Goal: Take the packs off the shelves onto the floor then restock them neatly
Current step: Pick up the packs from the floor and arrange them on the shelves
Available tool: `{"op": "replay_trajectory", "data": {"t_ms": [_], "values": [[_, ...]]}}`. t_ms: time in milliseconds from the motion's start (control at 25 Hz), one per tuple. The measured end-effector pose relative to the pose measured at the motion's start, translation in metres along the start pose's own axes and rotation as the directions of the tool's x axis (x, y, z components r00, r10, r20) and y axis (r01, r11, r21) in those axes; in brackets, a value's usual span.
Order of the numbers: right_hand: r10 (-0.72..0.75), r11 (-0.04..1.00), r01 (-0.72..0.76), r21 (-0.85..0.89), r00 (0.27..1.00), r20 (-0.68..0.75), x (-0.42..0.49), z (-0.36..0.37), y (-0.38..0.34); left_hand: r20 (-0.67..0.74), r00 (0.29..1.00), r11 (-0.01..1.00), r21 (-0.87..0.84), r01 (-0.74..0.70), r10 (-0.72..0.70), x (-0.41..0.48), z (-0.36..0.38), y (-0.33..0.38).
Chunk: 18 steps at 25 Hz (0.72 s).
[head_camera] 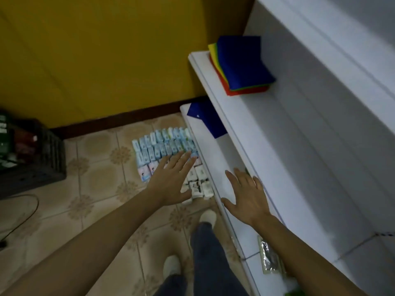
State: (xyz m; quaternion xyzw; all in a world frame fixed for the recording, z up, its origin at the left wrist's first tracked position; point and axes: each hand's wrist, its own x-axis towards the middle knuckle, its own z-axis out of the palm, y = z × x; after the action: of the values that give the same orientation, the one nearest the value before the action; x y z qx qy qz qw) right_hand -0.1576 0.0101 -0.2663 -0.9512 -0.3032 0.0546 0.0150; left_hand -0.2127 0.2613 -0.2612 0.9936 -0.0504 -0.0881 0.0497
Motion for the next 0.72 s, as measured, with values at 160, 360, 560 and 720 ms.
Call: {"op": "replay_trajectory", "data": {"t_ms": [160,360,560,720], "values": [[-0.072,0.997,0.07,0.02,0.988,0.135,0.058,0.048,-0.004,0.16,0.979,0.991,-0.023,0.132,-0.127,0.035,0.035,-0.021],[-0.221,0.974,0.202,0.102,0.948,0.228,0.13,0.125,0.005,0.289,0.921,0.949,-0.1,0.3,-0.261,0.099,0.109,-0.054],[-0.281,0.958,0.248,0.141,0.909,0.306,0.183,0.215,0.018,0.496,0.808,0.834,-0.258,0.487,-0.318,0.14,0.214,-0.078],[-0.242,0.97,0.214,0.114,0.883,0.402,0.226,0.331,0.03,0.625,0.717,0.682,-0.38,0.625,-0.309,0.175,0.328,-0.093]]}}
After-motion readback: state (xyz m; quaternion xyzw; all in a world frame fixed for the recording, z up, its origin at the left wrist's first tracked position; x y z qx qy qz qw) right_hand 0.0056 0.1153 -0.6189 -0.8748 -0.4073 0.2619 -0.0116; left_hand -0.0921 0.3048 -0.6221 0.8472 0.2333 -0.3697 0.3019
